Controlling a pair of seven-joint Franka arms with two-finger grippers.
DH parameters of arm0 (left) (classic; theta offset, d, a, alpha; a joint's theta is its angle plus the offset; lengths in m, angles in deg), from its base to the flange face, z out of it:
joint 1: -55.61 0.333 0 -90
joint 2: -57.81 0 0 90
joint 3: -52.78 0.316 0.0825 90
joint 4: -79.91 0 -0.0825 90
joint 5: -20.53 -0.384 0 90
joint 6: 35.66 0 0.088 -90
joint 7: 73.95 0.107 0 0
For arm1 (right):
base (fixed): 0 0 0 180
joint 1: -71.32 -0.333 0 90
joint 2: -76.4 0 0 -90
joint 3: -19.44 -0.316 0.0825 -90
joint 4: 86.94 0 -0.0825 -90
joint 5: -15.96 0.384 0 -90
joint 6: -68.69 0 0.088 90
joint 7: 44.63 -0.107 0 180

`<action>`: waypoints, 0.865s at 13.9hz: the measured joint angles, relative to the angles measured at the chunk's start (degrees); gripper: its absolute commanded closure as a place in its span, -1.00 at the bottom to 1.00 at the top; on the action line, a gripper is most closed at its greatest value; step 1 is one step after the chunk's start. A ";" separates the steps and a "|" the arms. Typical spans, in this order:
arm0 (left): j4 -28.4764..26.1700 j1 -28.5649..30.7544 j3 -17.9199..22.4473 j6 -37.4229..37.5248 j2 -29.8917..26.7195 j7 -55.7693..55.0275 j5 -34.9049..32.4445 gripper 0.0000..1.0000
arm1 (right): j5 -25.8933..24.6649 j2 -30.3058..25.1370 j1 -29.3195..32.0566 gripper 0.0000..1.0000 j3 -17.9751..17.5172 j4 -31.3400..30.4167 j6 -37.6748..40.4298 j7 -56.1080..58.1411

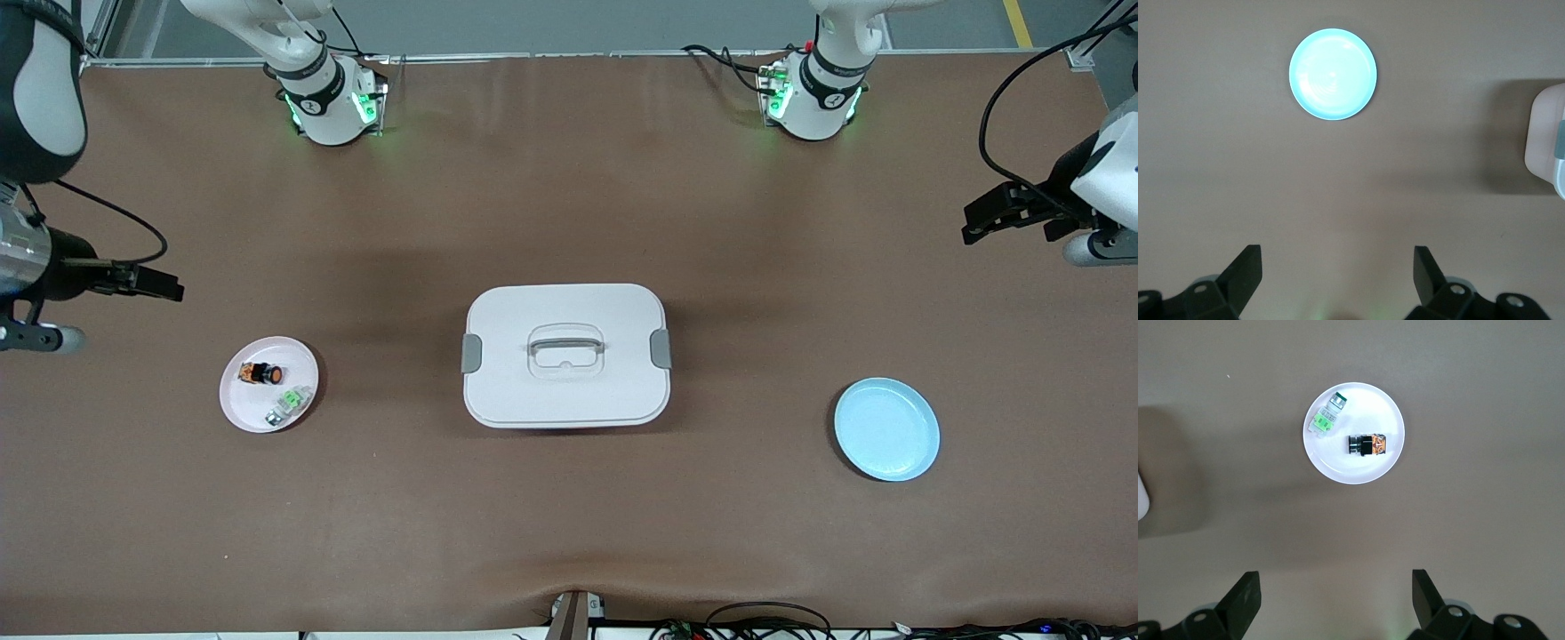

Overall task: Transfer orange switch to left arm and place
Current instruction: 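Move the right gripper down toward the switches on the white plate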

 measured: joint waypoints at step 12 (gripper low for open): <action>-0.06 -0.27 -0.13 0.02 0.61 0.00 0.00 -1.00 | -0.64 4.30 1.02 -1.00 0.35 -8.77 -15.14 -0.05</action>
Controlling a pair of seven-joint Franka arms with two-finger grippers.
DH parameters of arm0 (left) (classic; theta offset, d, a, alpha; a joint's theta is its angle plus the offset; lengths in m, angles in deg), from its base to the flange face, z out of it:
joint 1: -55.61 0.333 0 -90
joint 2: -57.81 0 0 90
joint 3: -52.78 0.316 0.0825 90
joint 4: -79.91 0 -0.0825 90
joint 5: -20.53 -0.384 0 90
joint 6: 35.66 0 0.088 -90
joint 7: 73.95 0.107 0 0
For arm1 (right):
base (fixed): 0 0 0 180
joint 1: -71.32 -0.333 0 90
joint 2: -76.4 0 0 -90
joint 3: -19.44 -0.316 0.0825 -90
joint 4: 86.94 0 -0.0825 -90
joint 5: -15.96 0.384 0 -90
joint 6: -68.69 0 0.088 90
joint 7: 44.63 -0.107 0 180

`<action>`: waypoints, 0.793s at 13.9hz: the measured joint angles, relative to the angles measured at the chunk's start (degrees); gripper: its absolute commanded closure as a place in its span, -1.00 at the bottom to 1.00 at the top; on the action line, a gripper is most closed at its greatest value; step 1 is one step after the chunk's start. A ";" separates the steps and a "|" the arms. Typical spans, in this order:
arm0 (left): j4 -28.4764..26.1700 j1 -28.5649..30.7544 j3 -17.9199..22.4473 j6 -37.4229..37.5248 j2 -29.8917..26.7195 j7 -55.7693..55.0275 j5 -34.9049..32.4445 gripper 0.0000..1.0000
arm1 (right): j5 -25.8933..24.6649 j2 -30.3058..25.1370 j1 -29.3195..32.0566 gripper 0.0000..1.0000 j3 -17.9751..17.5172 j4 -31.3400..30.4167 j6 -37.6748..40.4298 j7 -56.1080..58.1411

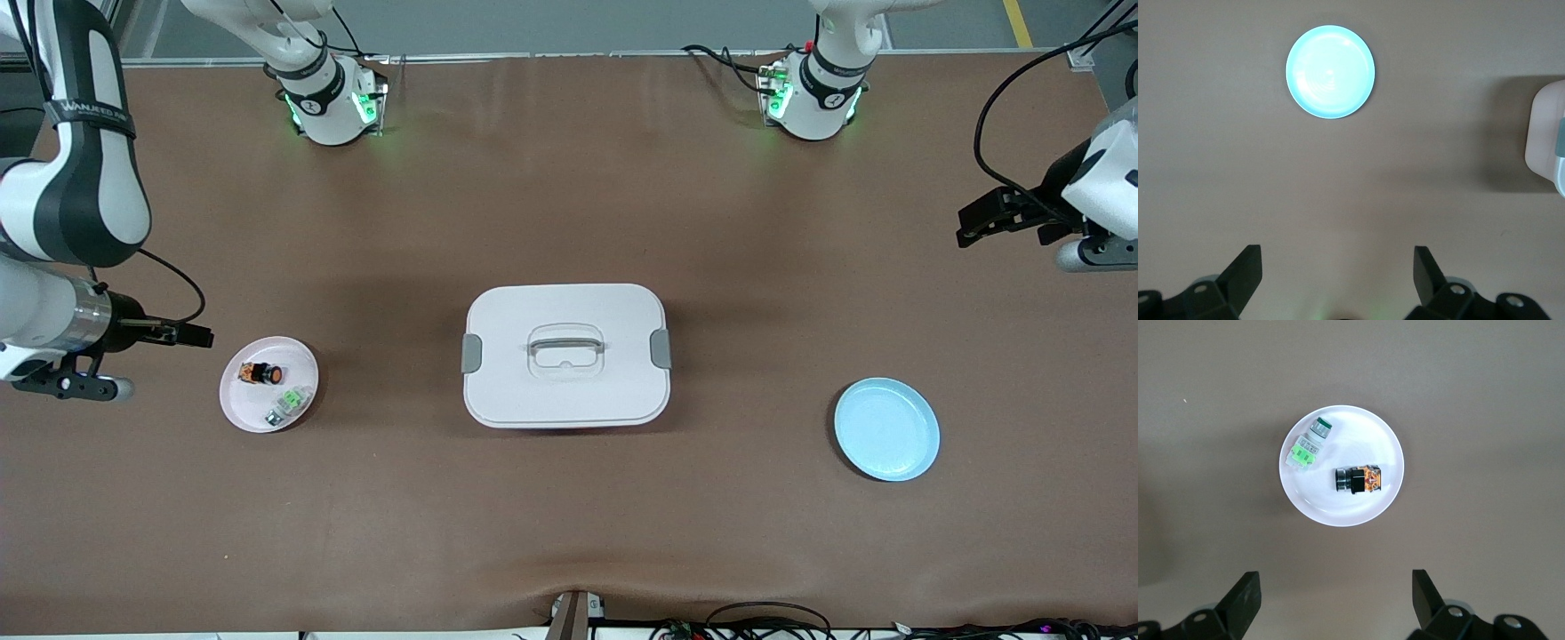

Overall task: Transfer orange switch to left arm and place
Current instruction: 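Move the right gripper down toward the switches on the white plate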

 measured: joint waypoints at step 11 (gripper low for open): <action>-0.25 -0.08 -0.18 0.02 0.09 0.01 0.00 -1.00 | 0.38 1.96 0.99 -1.00 0.03 -12.06 -20.30 0.02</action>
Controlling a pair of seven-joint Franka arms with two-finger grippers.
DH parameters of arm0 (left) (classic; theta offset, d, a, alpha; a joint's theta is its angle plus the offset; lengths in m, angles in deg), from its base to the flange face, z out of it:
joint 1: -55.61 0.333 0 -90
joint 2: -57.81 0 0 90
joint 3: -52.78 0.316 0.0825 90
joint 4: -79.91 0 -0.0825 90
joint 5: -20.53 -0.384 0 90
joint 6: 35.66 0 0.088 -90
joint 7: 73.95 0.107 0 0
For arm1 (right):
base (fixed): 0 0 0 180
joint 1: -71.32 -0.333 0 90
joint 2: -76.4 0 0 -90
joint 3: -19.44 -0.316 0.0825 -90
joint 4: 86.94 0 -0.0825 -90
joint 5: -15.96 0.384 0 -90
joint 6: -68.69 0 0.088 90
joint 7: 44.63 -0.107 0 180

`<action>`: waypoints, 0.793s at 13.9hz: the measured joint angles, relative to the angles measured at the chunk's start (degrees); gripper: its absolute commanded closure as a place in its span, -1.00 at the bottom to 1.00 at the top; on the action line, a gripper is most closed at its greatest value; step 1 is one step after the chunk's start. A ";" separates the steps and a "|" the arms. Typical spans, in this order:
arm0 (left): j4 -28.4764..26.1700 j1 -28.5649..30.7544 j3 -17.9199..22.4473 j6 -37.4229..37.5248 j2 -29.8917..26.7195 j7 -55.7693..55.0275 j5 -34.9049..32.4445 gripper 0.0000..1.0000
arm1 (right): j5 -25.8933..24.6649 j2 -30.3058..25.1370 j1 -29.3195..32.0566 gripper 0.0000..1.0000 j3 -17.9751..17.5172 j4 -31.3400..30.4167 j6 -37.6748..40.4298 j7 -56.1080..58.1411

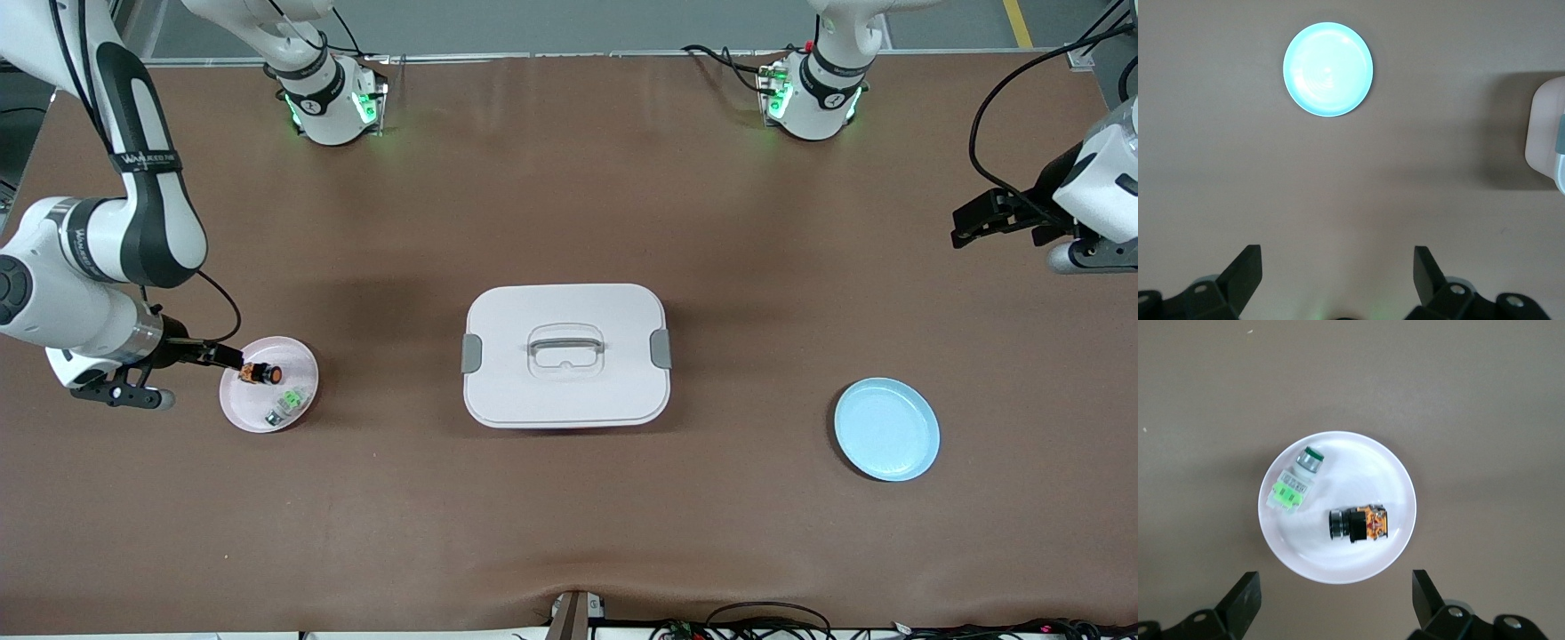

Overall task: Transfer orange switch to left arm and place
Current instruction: 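Move the right gripper down toward the switches on the white plate, then grasp the black-orange switch on the white plate with the right gripper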

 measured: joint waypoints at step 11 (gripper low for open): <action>-0.02 -0.06 -0.34 -0.09 0.02 0.00 0.00 -1.00 | 3.13 9.11 1.70 -1.00 -0.16 -0.43 -9.47 4.03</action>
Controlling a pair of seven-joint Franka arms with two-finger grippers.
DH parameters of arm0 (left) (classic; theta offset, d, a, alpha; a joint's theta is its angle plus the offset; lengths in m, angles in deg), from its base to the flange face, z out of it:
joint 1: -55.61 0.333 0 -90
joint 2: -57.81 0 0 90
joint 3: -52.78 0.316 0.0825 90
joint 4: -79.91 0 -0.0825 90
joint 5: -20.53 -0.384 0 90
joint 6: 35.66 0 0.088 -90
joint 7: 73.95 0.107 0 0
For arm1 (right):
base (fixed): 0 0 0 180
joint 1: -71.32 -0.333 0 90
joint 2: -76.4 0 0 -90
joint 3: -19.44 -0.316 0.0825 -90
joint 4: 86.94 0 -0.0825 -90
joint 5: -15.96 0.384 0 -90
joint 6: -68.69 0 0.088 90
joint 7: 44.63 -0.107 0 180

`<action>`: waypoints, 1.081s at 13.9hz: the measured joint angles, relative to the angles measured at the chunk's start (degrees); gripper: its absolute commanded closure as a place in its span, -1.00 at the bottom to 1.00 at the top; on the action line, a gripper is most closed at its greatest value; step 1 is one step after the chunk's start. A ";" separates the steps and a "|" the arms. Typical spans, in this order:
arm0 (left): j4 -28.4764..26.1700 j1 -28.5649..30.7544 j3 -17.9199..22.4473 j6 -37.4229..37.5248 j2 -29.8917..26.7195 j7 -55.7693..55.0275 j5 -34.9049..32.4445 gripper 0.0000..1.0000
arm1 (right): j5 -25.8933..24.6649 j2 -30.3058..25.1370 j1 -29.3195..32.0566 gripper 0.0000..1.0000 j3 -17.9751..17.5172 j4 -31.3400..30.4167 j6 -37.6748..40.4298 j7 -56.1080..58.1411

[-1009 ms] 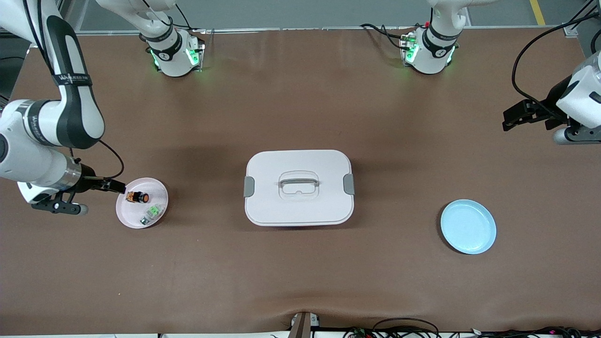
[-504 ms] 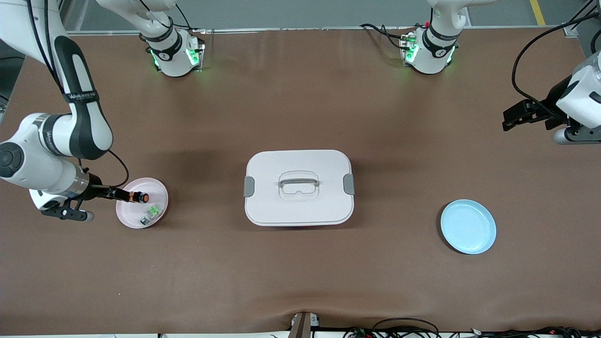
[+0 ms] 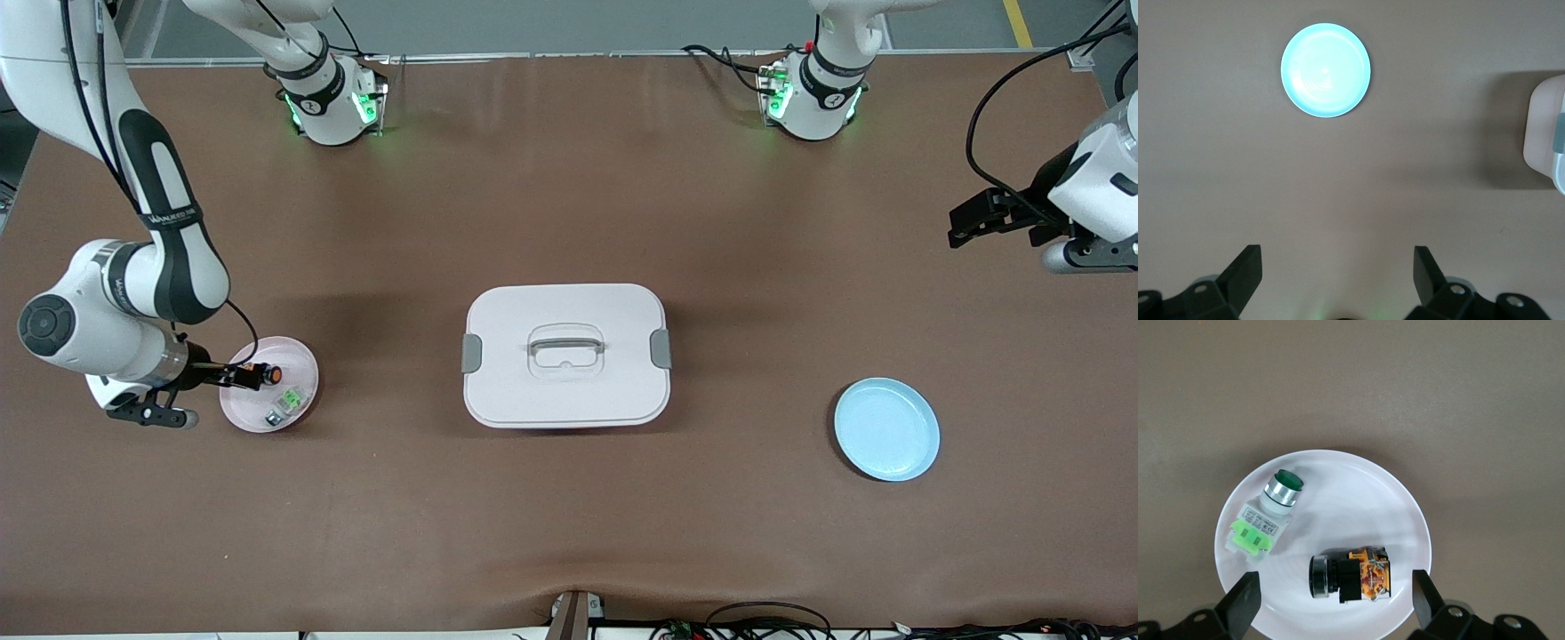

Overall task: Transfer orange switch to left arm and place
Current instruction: 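Grasp the black-orange switch on the white plate with the right gripper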

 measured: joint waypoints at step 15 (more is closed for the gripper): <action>-0.01 -0.05 -0.06 -1.28 0.70 0.00 0.00 -1.00 | 0.02 2.29 -0.10 -1.00 -0.32 -4.35 -5.00 1.43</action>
